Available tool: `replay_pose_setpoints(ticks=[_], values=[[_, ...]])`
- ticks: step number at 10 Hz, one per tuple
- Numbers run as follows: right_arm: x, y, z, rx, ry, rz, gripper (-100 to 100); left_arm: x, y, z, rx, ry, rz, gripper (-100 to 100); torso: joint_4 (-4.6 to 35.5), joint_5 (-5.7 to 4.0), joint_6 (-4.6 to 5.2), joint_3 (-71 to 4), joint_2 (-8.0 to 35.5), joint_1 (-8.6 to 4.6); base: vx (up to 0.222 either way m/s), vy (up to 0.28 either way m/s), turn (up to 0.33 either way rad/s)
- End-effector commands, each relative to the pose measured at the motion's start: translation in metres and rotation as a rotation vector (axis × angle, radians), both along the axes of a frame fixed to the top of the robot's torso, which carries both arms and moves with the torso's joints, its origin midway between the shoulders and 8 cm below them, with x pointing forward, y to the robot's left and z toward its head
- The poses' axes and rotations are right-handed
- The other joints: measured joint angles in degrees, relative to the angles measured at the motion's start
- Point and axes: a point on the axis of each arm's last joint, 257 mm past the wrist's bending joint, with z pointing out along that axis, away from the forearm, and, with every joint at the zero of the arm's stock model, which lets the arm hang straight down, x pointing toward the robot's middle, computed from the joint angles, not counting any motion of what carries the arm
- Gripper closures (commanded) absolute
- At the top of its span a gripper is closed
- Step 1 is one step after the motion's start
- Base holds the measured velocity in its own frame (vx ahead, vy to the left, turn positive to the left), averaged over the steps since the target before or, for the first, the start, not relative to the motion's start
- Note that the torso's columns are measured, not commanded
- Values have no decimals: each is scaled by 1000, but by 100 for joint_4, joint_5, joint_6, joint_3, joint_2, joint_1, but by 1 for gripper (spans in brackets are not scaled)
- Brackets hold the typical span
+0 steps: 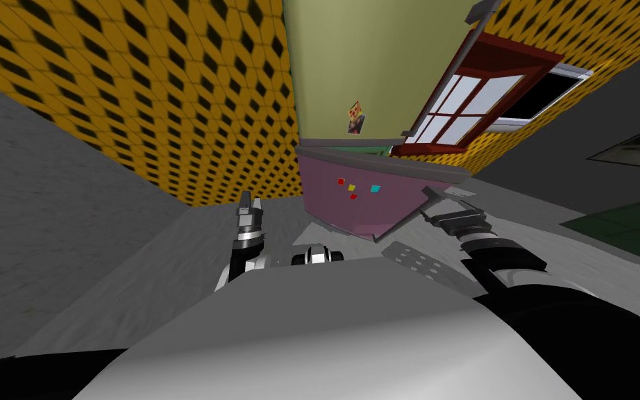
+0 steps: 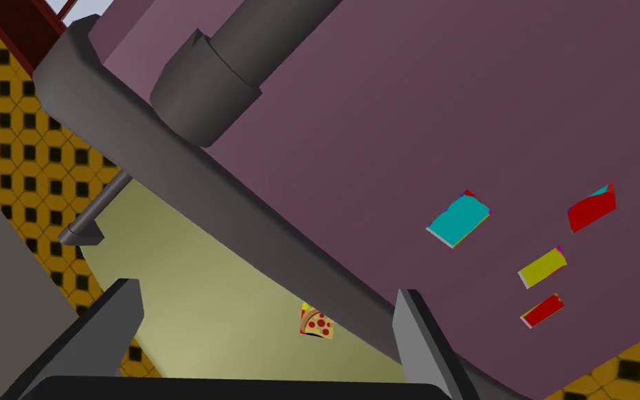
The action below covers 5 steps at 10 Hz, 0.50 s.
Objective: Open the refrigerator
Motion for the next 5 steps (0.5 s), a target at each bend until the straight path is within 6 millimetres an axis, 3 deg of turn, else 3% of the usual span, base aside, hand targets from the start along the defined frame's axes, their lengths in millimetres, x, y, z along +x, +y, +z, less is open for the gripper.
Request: replay_pose_setpoints(ticks=[1,5], values=[[6,3,0,3,-6,15,-100,0,0,0,0,0,0,0,3,12,0,6,9,34,37,-168,56],[17,9,1,9,-18,44,-100,0,0,0,0,0,0,0,10,29,3,15,25,77,31,-168,71]])
